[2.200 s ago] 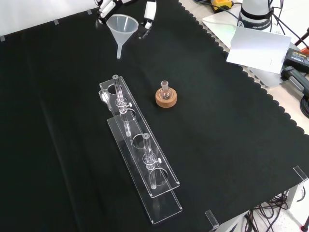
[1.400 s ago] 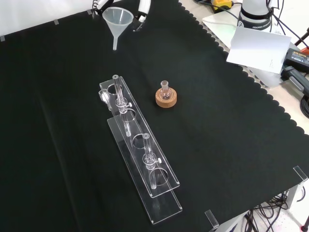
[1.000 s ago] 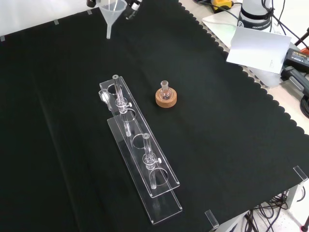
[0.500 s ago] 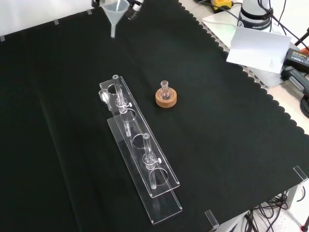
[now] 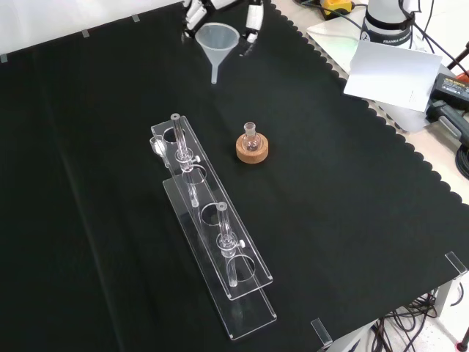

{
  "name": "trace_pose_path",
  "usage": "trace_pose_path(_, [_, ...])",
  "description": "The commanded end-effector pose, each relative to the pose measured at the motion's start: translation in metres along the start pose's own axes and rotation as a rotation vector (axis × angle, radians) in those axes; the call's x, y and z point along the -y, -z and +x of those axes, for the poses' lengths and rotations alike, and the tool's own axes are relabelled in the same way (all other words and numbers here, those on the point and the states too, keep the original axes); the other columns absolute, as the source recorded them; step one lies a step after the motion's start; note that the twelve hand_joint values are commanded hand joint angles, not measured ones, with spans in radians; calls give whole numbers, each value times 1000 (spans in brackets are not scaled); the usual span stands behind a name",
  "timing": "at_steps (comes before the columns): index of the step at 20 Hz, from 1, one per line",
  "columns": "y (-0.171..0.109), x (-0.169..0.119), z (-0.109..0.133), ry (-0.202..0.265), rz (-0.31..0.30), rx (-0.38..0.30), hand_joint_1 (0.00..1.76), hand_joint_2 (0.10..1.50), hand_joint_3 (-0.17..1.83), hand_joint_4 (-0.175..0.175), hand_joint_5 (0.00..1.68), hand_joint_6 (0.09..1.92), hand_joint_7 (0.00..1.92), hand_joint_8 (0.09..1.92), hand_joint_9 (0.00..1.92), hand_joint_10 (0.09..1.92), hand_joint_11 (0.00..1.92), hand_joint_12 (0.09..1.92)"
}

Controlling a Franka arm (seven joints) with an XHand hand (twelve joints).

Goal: Place the funnel on the round-bottom flask.

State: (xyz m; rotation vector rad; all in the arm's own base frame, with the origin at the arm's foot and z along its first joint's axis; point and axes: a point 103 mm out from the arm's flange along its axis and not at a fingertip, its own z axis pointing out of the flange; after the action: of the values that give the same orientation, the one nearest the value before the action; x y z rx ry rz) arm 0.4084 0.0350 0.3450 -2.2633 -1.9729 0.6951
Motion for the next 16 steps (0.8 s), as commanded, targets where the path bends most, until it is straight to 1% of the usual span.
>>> trace_pose_path(1, [-13, 18, 20, 10, 11, 16, 818, 798, 512, -19, 744, 663, 723, 698, 948, 435, 681, 1187])
trace_pose_path(9, [-39, 20, 33, 23, 46, 15, 818, 797, 515, -19, 746, 664, 723, 699, 950, 434, 681, 1186])
trace_pose_path(16, [-57, 17, 49, 49, 70, 14, 819, 796, 518, -20, 747, 665, 723, 700, 951, 432, 682, 1185])
